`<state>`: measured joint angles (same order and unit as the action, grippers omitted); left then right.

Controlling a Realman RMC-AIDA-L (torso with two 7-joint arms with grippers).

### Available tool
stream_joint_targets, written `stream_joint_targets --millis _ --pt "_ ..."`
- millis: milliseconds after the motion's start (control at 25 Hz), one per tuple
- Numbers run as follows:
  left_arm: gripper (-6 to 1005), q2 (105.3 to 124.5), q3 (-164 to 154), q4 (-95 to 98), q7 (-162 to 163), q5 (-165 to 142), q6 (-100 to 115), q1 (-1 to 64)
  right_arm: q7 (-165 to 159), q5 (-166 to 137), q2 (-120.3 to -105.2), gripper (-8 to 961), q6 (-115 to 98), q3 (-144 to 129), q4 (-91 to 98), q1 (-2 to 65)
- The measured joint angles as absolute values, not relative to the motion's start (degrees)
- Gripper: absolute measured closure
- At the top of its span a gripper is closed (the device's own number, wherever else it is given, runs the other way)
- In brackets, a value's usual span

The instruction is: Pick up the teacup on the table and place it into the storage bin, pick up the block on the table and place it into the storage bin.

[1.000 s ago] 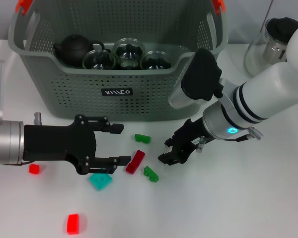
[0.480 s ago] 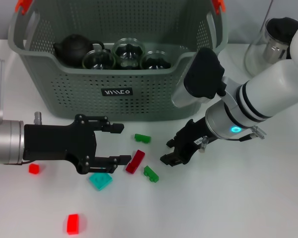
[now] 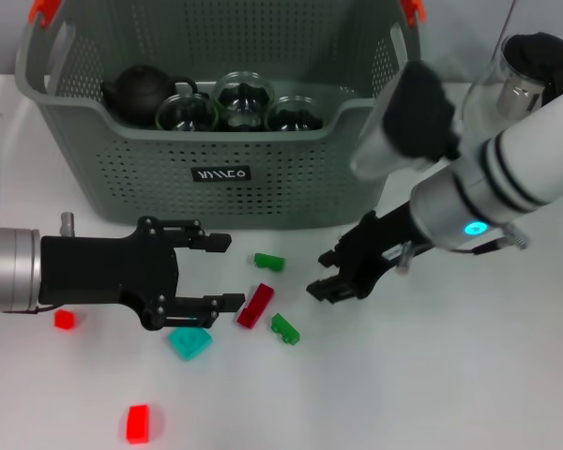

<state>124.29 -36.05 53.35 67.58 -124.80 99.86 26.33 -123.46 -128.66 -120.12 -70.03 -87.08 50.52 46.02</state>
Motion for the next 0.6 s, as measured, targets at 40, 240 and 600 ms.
stream_joint_targets --millis 40,240,600 --pt "293 124.28 -35.95 53.44 67.63 -124.8 99.9 26.25 -123.46 -128.77 -120.11 489 -72.13 -85.6 52.47 45.32" --pt "292 124.26 -33.47 53.49 67.44 -124.8 101.12 25.92 -123.49 -127.2 -120.15 484 -83.15 -76.78 63.85 42.62" --pt "291 124.19 -32.48 53.31 67.41 -124.8 101.49 25.78 -122.12 -121.01 -119.9 475 -89.73 -62.04 71.89 46.05"
